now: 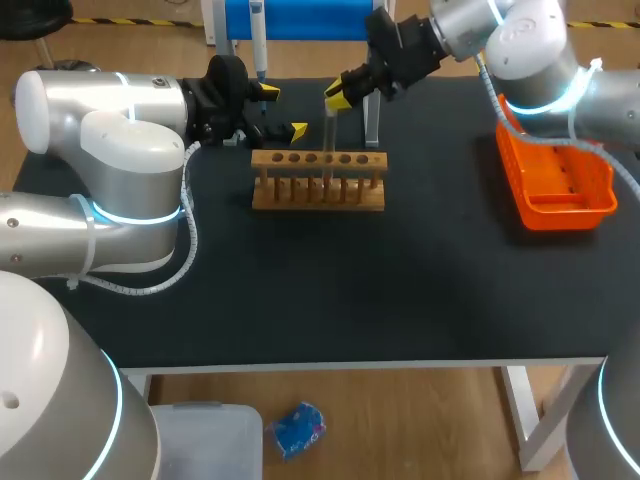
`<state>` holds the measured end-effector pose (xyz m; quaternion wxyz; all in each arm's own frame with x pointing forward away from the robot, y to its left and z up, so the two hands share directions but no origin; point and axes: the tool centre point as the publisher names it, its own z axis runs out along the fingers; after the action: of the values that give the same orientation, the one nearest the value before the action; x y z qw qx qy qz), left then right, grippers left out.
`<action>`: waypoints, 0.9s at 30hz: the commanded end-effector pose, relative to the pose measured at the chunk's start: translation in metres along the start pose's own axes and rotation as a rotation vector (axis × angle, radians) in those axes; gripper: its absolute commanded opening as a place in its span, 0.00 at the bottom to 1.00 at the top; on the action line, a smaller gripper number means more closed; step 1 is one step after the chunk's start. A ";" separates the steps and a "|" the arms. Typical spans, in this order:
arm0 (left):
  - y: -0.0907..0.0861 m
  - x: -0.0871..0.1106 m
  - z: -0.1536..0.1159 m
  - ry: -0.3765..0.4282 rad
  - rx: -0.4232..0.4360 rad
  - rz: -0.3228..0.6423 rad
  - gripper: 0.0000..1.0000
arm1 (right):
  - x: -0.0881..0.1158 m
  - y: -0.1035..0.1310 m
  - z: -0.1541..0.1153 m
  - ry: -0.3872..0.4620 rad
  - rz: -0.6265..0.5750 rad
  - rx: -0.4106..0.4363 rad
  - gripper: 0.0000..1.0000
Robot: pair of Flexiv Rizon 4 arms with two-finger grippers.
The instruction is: Invert the test tube, pick up the pipette, mount the tip to pipette, aspirate from beaker and dispense into the tube, eject the tip, return the pipette, and cap with the stopper.
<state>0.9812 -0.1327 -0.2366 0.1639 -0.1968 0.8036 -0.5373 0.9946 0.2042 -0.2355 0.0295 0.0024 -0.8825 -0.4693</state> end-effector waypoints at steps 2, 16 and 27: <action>0.001 0.000 0.001 -0.001 0.003 0.001 1.00 | 0.001 -0.012 0.007 0.004 0.005 0.006 0.00; 0.001 0.000 0.001 -0.001 0.003 0.001 1.00 | 0.001 -0.001 -0.009 -0.029 -0.005 -0.107 1.00; 0.001 0.000 0.001 -0.001 0.003 0.001 1.00 | 0.005 0.011 -0.014 -0.057 -0.015 -0.335 1.00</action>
<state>0.9812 -0.1327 -0.2366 0.1638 -0.1968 0.8036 -0.5373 0.9955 0.1989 -0.2124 0.0080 -0.0059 -0.8124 -0.5830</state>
